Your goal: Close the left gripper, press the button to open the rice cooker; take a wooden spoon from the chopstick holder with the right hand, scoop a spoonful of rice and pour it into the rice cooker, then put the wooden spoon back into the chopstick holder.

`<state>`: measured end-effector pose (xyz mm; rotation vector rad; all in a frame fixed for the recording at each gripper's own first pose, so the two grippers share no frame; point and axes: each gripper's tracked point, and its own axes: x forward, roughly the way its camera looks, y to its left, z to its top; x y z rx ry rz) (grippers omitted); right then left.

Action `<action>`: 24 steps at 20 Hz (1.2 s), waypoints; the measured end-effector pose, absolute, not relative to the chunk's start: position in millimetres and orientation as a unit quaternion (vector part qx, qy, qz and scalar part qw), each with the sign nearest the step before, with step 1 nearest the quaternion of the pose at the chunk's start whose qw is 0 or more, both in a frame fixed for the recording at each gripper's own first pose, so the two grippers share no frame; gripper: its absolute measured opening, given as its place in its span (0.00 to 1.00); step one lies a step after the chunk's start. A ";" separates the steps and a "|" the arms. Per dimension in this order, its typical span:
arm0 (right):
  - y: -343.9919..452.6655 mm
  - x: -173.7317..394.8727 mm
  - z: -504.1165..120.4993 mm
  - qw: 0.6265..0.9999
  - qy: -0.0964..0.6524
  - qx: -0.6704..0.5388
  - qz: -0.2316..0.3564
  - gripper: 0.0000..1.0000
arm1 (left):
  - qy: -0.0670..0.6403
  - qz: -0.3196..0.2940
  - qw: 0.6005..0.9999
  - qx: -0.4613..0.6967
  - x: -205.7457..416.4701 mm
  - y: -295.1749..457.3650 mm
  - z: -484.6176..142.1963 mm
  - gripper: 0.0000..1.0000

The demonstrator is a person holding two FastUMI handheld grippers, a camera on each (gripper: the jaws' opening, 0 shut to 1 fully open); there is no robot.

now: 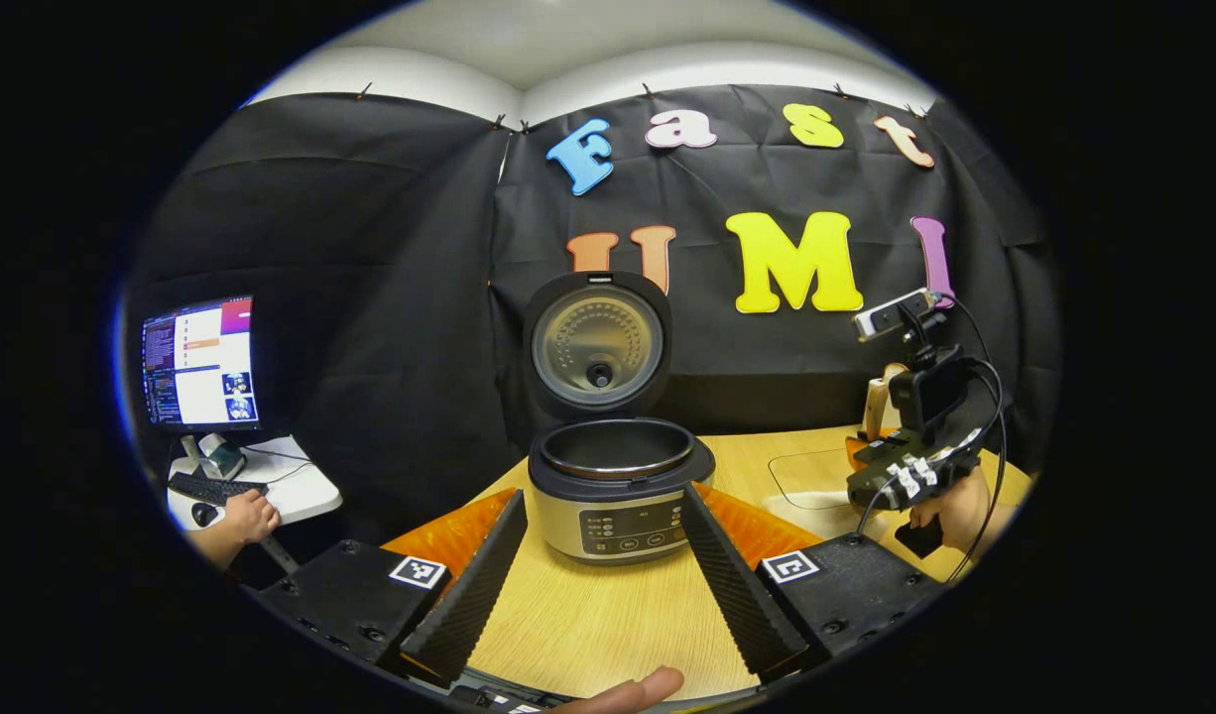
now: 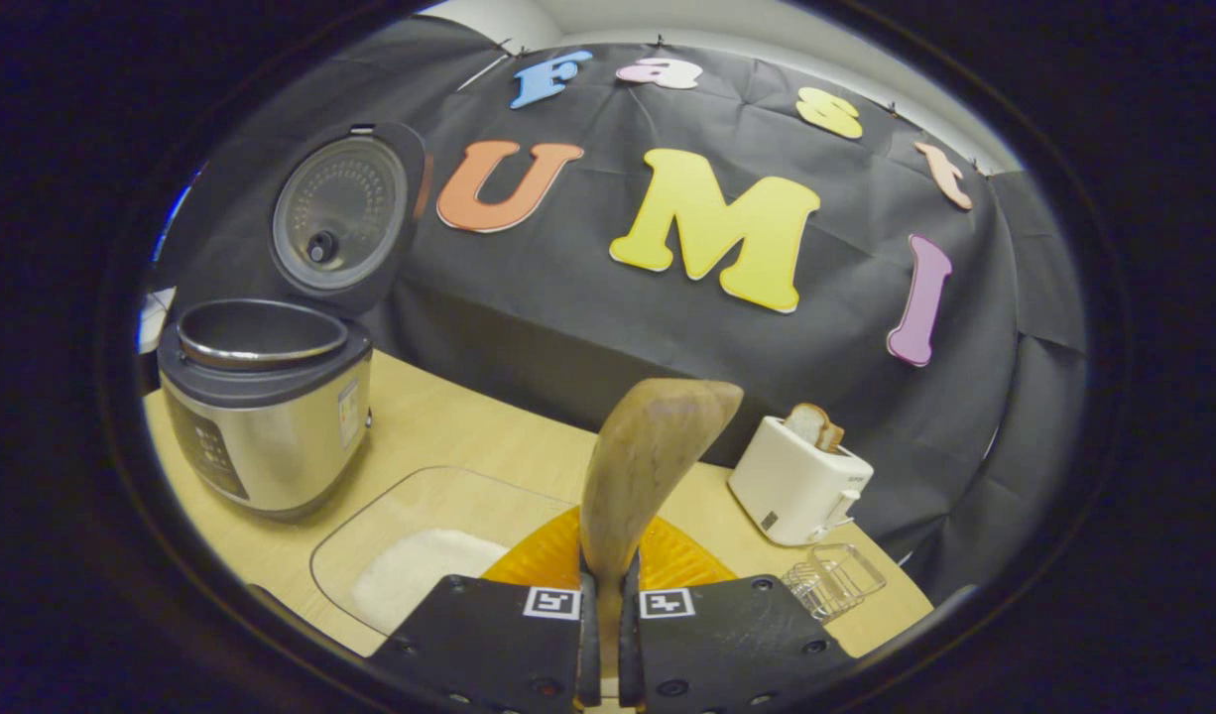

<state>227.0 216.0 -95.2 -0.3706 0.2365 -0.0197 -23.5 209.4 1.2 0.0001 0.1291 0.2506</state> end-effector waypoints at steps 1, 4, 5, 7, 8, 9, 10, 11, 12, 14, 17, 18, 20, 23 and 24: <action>216.5 228.4 -94.9 0.971 0.111 -0.210 -0.015 0.07 | 0.064 0.128 0.990 -0.001 -23.4 210.3 1.7 0.99; 212.9 229.1 -104.1 0.957 0.101 -0.267 -0.047 0.07 | 0.061 0.144 0.988 0.005 -24.3 210.9 5.1 0.99; 206.6 227.1 -108.1 0.960 0.110 -0.253 -0.057 0.07 | 0.060 0.139 0.988 0.011 -24.1 207.3 5.8 0.99; 209.1 229.2 -122.5 0.969 0.150 -0.190 -0.046 0.07 | 0.059 0.134 0.989 0.016 -23.3 202.3 7.1 0.99; 213.2 229.2 -125.3 0.971 0.161 -0.170 -0.045 0.07 | 0.058 0.133 0.989 0.017 -24.8 203.7 7.1 0.99; 215.7 231.1 -121.3 0.971 0.161 -0.169 -0.045 0.07 | 0.057 0.132 0.989 0.018 -24.4 203.2 8.2 0.99; 218.8 230.9 -119.6 0.972 0.161 -0.164 -0.043 0.07 | 0.055 0.129 0.990 0.019 -24.8 201.5 9.3 0.99; 225.2 228.0 -126.6 0.975 0.171 -0.140 -0.030 0.07 | 0.055 0.129 0.990 0.019 -24.9 201.8 9.0 0.99; 229.4 226.5 -129.9 0.976 0.180 -0.121 -0.023 0.07 | 0.055 0.130 0.990 0.017 -25.7 203.3 8.4 0.99; 232.1 223.4 -128.7 0.977 0.187 -0.102 -0.024 0.07 | 0.057 0.131 0.990 0.014 -25.6 204.7 7.5 0.99; 235.4 216.2 -129.8 0.980 0.195 -0.030 -0.035 0.07 | 0.059 0.129 0.990 0.012 -23.7 201.8 6.4 0.99; 234.3 215.7 -130.4 0.979 0.200 0.002 -0.038 0.07 | 0.059 0.129 0.990 0.011 -24.0 202.1 6.2 0.99; 224.6 218.8 -128.6 0.975 0.204 0.068 -0.052 0.07 | 0.058 0.126 0.990 0.011 -23.9 201.3 6.8 0.99; 215.7 219.2 -129.3 0.958 0.212 0.184 -0.064 0.07 | 0.058 0.124 0.991 0.007 -21.9 199.1 5.4 0.99; 216.4 219.6 -128.1 0.951 0.218 0.208 -0.062 0.07 | 0.061 0.121 0.991 0.006 -21.0 197.8 3.7 0.99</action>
